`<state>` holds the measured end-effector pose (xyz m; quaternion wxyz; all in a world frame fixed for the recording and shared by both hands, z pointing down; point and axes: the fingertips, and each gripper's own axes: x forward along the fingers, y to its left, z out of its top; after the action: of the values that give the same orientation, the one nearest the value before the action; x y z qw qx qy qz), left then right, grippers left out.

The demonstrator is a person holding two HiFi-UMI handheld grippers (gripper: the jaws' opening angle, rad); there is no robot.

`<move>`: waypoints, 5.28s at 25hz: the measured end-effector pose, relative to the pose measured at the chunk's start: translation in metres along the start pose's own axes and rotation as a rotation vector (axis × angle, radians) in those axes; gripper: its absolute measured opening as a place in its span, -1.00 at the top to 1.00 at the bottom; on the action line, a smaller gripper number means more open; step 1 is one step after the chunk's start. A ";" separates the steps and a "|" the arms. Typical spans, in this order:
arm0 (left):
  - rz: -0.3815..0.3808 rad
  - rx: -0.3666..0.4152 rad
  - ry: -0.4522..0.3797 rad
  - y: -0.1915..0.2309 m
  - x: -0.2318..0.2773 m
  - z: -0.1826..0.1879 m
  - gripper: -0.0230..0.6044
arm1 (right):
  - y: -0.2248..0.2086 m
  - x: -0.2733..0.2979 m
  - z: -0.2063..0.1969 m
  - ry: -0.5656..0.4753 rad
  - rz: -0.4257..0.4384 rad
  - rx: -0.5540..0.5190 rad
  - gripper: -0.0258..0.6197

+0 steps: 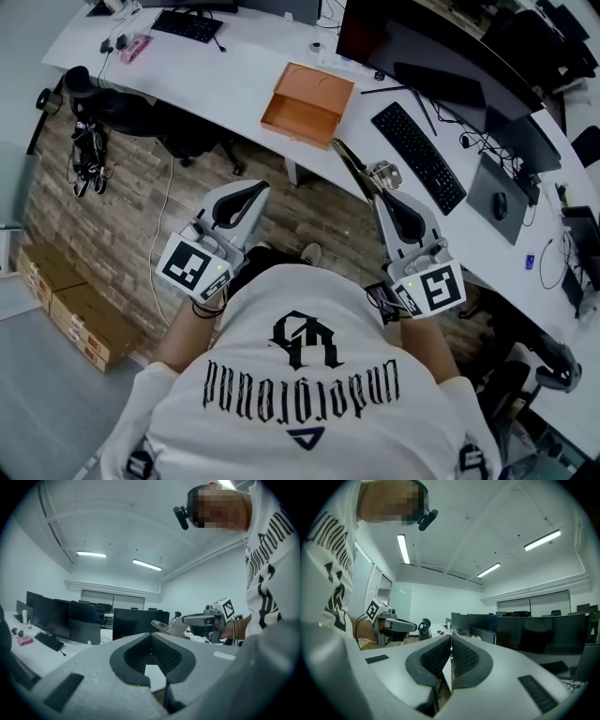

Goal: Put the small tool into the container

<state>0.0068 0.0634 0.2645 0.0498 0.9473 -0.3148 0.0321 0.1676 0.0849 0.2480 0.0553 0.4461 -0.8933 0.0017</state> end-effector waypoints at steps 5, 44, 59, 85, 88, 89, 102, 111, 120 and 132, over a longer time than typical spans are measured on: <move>-0.015 -0.006 -0.001 0.010 0.020 0.002 0.88 | -0.017 0.008 -0.004 0.004 -0.015 0.014 0.86; -0.170 -0.043 -0.022 0.236 0.048 0.017 0.88 | -0.027 0.228 0.027 0.028 -0.139 -0.001 0.86; -0.129 -0.055 0.035 0.268 0.074 -0.002 0.88 | -0.057 0.269 0.001 0.086 -0.065 0.028 0.86; -0.104 -0.169 0.226 0.288 0.154 -0.107 0.88 | -0.101 0.318 -0.129 0.318 0.120 0.166 0.86; -0.109 -0.182 0.249 0.286 0.160 -0.120 0.88 | -0.102 0.319 -0.147 0.348 0.140 0.185 0.86; -0.111 -0.184 0.256 0.285 0.162 -0.124 0.88 | -0.102 0.319 -0.153 0.357 0.147 0.190 0.86; -0.131 -0.210 0.320 0.288 0.184 -0.169 0.88 | -0.099 0.333 -0.232 0.480 0.214 0.245 0.86; -0.148 -0.228 0.356 0.290 0.202 -0.199 0.88 | -0.097 0.347 -0.281 0.543 0.272 0.274 0.86; -0.142 -0.251 0.382 0.295 0.216 -0.223 0.88 | -0.090 0.353 -0.319 0.608 0.325 0.295 0.86; -0.144 -0.276 0.404 0.294 0.224 -0.242 0.88 | -0.085 0.360 -0.344 0.660 0.368 0.315 0.86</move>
<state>0.0029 -0.2758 0.5469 0.2425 0.9259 -0.2317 0.1737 0.0549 -0.2351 0.6223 0.2686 0.2573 -0.8813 0.2916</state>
